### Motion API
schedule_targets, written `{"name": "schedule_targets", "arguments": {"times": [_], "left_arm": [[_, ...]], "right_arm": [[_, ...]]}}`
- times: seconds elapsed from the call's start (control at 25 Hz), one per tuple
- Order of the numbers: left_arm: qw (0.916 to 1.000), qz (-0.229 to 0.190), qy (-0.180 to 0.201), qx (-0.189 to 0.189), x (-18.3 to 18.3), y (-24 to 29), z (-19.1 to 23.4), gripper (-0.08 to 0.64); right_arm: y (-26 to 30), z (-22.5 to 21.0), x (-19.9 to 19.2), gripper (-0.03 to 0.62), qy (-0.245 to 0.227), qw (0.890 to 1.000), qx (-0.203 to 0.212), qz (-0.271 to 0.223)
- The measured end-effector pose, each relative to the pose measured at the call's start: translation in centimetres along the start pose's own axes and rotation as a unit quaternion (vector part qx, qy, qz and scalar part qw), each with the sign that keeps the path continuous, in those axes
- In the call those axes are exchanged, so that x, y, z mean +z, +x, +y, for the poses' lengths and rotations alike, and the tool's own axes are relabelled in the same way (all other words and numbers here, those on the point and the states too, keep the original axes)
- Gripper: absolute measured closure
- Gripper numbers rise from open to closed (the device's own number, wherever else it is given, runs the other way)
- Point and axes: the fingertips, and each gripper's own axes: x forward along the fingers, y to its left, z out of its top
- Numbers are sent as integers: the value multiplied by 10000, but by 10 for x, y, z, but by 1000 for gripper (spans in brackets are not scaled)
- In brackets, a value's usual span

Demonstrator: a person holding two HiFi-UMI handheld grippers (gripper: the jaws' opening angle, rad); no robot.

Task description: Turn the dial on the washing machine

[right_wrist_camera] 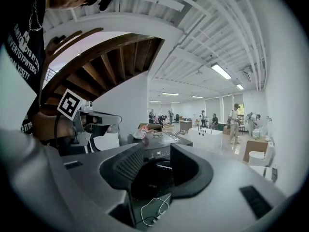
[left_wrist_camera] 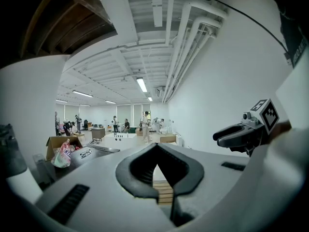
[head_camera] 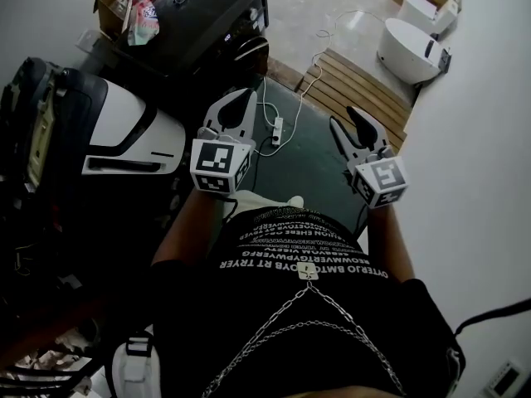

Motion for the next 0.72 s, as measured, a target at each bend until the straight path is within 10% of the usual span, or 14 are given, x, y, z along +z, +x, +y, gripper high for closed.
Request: {"name": "schedule_targets", "arguments": {"times": [0.72], "left_arm": [[9991,351,247,42,-13,60,-22,554]], "right_arm": [[7,-68,-16,440,156,9998,38,84]]}}
